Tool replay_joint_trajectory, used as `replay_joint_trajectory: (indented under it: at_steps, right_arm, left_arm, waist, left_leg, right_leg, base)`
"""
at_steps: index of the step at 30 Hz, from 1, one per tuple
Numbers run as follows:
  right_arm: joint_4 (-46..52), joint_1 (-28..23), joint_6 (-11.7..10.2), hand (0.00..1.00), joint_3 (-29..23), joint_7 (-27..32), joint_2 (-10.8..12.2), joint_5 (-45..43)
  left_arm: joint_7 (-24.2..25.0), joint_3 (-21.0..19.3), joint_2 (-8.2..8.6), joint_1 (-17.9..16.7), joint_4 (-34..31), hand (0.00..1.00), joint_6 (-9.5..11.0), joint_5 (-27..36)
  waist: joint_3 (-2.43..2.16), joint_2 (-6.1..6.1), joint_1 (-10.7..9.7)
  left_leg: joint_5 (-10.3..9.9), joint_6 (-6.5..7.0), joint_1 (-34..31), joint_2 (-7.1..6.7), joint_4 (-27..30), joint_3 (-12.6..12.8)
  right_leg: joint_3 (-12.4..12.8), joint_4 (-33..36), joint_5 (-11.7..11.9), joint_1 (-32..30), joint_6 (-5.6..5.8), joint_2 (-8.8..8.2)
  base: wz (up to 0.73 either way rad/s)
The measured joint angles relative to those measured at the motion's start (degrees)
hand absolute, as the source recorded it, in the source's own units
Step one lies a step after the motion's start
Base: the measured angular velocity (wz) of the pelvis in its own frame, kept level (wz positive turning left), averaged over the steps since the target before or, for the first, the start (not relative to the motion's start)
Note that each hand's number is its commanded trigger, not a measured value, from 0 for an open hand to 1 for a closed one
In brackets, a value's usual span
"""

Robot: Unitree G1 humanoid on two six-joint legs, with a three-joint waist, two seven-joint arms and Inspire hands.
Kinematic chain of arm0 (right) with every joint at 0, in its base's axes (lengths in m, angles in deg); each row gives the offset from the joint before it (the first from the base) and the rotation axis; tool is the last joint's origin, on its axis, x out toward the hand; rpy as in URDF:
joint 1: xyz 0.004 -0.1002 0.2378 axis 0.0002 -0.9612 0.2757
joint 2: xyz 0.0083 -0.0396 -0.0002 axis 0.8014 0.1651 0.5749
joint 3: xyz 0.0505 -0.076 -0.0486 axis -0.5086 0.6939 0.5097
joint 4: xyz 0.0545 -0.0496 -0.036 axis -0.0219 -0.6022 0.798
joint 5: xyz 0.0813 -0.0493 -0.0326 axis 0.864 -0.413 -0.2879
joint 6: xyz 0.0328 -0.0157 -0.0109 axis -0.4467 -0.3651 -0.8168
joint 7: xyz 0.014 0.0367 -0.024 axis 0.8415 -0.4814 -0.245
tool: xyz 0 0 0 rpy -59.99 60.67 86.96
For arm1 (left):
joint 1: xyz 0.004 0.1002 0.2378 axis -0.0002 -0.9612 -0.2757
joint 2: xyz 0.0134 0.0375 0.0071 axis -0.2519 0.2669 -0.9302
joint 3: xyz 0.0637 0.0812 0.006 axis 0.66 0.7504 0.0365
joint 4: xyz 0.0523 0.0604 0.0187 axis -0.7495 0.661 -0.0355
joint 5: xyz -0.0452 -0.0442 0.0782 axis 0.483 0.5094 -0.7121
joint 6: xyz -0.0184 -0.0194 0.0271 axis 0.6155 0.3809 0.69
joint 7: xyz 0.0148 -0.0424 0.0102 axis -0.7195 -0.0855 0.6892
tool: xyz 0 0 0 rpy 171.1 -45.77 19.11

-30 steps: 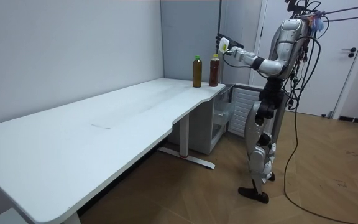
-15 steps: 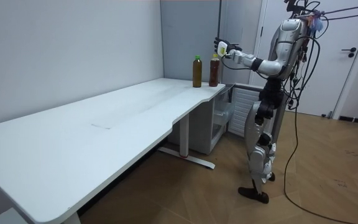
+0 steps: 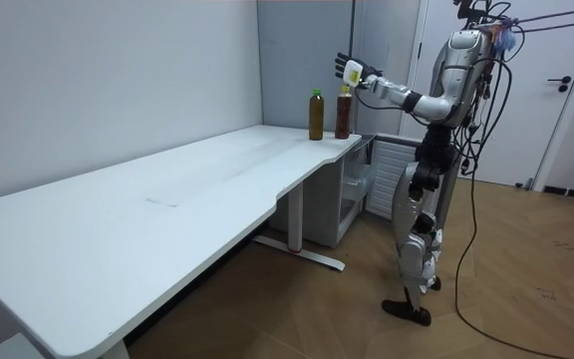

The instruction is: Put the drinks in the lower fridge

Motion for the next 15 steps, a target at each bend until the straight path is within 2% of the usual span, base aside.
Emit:
replay_joint_trajectory:
  at_steps: [12,15]
  right_arm:
    - [-0.1,-0.1,0.3,0.0,0.0,-0.3,0.0,-0.2]
    - [-0.4,-0.3,0.3,0.0,0.0,-0.2,0.0,0.1]
  left_arm:
    - [-2.2,0.0,0.03,0.0,0.2,0.0,0.1,-0.3]
    - [-2.3,0.1,0.04,0.0,2.8,0.0,0.7,-0.3]
  waist:
    - [0.09,-0.17,0.1]
    - [0.14,-0.16,0.0]
  left_leg:
    - [0.0,0.08,0.0,0.0,0.0,0.1]
    - [0.0,0.08,0.7,0.03,-0.1,0.5]
  right_leg:
    - [0.1,0.0,0.0,-0.3,0.0,-0.03]
    - [0.4,0.0,0.0,0.1,0.0,-0.04]
  base:
    - [0.0]
    - [-0.06]
